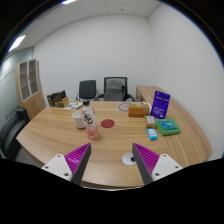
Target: Pour water
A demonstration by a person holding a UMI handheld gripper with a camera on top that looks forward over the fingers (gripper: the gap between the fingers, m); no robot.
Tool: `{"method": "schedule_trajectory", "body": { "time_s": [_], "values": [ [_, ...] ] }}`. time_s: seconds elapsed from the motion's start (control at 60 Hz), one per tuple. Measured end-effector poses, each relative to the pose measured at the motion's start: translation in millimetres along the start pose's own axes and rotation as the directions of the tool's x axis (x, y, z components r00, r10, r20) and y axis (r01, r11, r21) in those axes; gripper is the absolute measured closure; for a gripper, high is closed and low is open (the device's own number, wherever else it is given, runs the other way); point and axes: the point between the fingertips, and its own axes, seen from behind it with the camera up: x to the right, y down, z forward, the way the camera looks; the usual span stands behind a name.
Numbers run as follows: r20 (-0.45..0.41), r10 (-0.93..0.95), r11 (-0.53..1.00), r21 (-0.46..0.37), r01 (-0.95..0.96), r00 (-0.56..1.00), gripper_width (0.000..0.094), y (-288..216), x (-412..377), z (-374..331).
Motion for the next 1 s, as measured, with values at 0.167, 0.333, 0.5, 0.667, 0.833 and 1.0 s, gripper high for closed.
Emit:
{"method": "schedule_trajectory", "body": {
  "time_s": [0.167,0.333,0.5,0.667,0.833,1.0],
  "values": [
    [0.056,-0.005,1.000,0.024,0.004,0.998,0.0081,2,-55,46],
    [0.039,0.000,0.997,0.081,-0.003,0.999,0.0082,-18,-83,114],
    [-0.019,-0.001,0.992,0.125,0.003,1.000,0.0088,-33,-99,190],
    [-0.078,-0.005,0.991,0.130,0.015,0.997,0.0201,-31,-102,250],
    [-0.110,0.018,0.987,0.158,0.000,0.994,0.0467,-32,-100,272],
    [-0.131,0.039,0.988,0.155,-0.018,0.991,0.0599,-32,-98,273]
  ]
}}
